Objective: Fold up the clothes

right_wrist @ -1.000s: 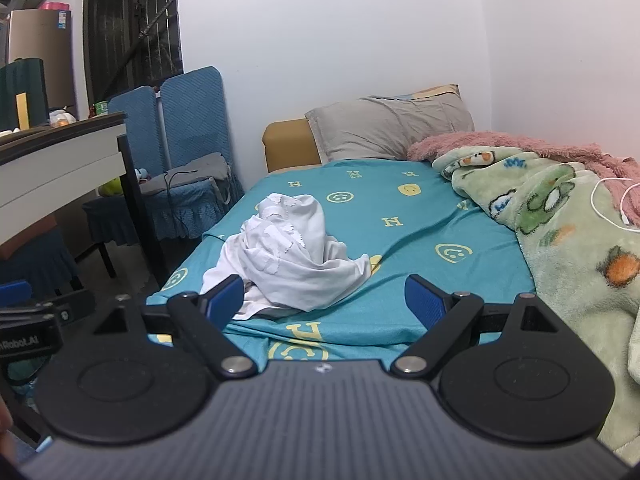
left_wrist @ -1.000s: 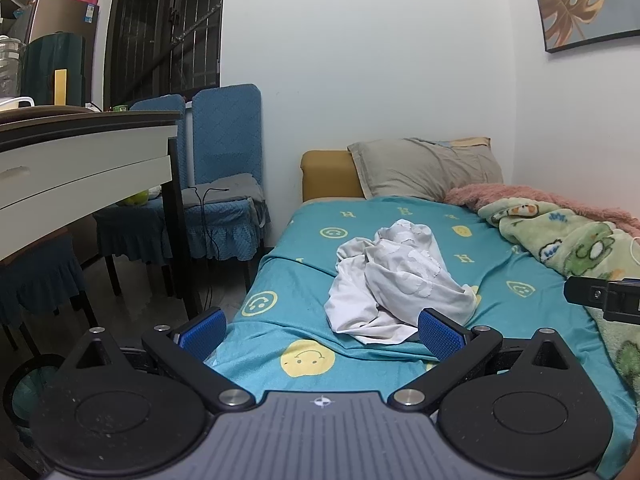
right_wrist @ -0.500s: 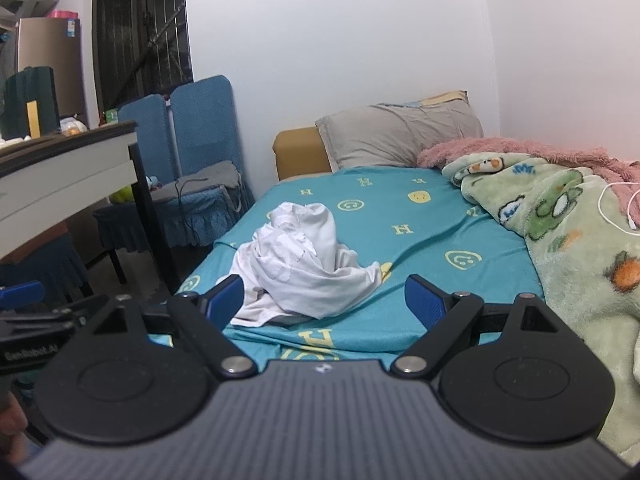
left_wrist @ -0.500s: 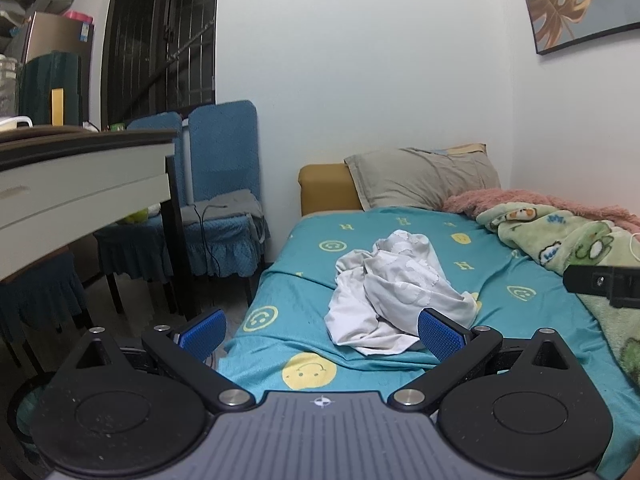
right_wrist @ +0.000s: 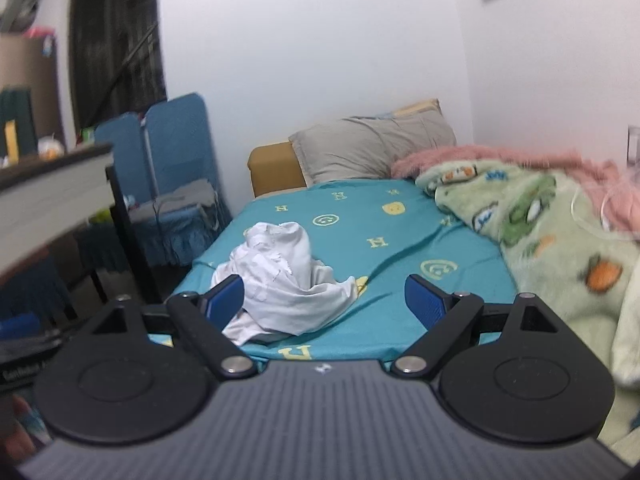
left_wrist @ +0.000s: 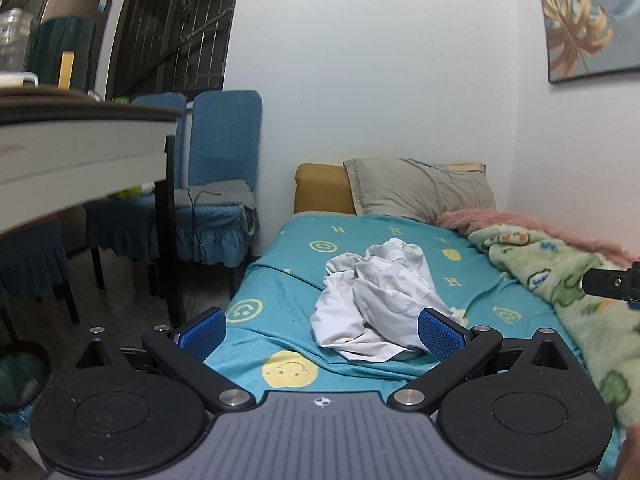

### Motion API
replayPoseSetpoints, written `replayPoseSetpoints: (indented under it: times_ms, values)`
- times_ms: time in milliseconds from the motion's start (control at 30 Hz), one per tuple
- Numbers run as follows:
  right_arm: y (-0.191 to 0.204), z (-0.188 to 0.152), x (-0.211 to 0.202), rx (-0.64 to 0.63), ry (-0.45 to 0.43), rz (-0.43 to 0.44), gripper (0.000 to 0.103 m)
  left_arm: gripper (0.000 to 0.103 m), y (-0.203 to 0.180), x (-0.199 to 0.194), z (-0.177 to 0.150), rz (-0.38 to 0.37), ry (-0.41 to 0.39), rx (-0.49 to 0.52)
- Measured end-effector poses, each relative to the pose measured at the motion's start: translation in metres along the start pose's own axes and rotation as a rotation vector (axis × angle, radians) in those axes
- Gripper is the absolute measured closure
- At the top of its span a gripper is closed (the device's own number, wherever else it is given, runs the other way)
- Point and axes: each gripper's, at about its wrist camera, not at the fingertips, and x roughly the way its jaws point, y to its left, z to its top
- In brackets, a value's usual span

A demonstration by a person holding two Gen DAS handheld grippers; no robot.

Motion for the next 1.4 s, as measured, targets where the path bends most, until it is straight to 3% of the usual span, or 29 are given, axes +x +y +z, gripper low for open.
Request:
replayPoseSetpoints:
  times_ms: [200, 367, 700, 833, 967, 1033, 1100, 1133, 1167, 1200, 1400]
  values:
    - [0.002, 0.015, 0.022, 0.018, 0.038, -0.019, 0.014, 0.000, -0.010, 0.023, -0.003, -0.043, 0.046, 0.033]
    - [-0.017, 0.034, 0.033, 0.107, 0.032, -0.034, 0.014, 0.000, -0.040, 0.063, -0.011, -0.066, 0.105, 0.173]
    - [-0.076, 0.031, 0.059, 0.248, 0.030, -0.097, 0.014, 0.000, -0.156, 0.171, -0.018, -0.216, 0.088, 0.459]
    - [-0.096, 0.023, 0.067, 0.278, 0.015, -0.148, 0.014, 0.003, -0.207, 0.222, -0.023, -0.336, 0.093, 0.486]
    - [-0.109, 0.017, 0.085, 0.341, 0.047, -0.129, 0.014, 0.020, -0.238, 0.277, -0.035, -0.317, 0.163, 0.483]
    - [-0.111, 0.013, 0.095, 0.352, 0.062, -0.128, 0.014, 0.038, -0.243, 0.303, -0.044, -0.294, 0.219, 0.471]
    - [-0.112, 0.008, 0.104, 0.355, 0.074, -0.119, 0.014, 0.068, -0.240, 0.320, -0.050, -0.258, 0.270, 0.450]
    - [-0.113, 0.006, 0.108, 0.358, 0.080, -0.115, 0.014, 0.076, -0.233, 0.322, -0.050, -0.253, 0.276, 0.424]
    - [-0.114, 0.004, 0.112, 0.362, 0.086, -0.114, 0.014, 0.092, -0.226, 0.323, -0.050, -0.247, 0.282, 0.398]
    - [-0.115, 0.001, 0.115, 0.367, 0.092, -0.117, 0.014, 0.094, -0.219, 0.324, -0.049, -0.243, 0.288, 0.372]
    - [-0.116, -0.001, 0.115, 0.379, 0.071, -0.122, 0.014, 0.097, -0.174, 0.244, -0.013, -0.293, 0.187, 0.267]
